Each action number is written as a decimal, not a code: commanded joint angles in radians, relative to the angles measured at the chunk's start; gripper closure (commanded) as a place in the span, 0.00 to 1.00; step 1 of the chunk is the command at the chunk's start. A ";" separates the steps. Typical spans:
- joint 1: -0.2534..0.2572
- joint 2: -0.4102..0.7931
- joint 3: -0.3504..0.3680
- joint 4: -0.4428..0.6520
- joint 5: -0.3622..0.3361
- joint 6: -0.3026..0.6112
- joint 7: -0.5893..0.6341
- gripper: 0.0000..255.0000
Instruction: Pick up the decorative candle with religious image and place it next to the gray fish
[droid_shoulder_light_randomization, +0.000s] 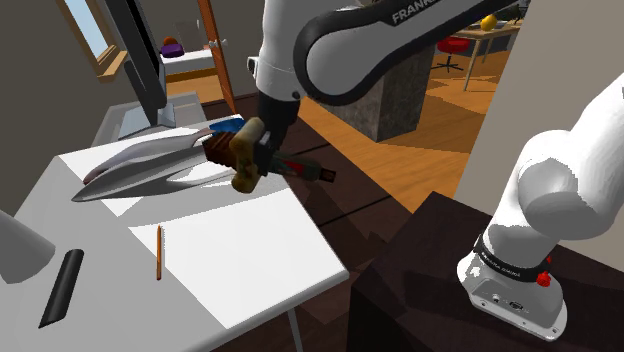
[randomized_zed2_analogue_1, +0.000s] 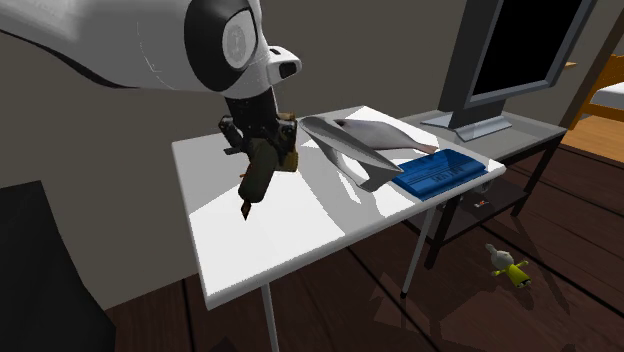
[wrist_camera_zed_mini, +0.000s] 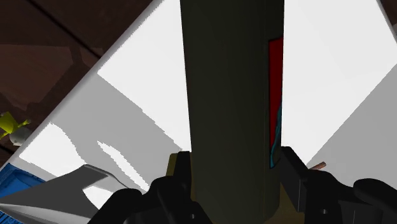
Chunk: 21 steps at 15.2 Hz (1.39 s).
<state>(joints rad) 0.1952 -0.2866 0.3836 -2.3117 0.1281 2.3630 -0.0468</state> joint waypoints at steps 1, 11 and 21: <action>0.000 -0.011 -0.005 0.022 0.002 -0.031 -0.003 1.00; -0.031 0.137 0.005 0.238 -0.066 -0.106 0.021 1.00; -0.010 0.570 0.005 0.750 -0.259 -0.218 0.091 1.00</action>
<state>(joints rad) 0.1763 0.2373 0.3906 -1.6229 -0.1111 2.1620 0.0364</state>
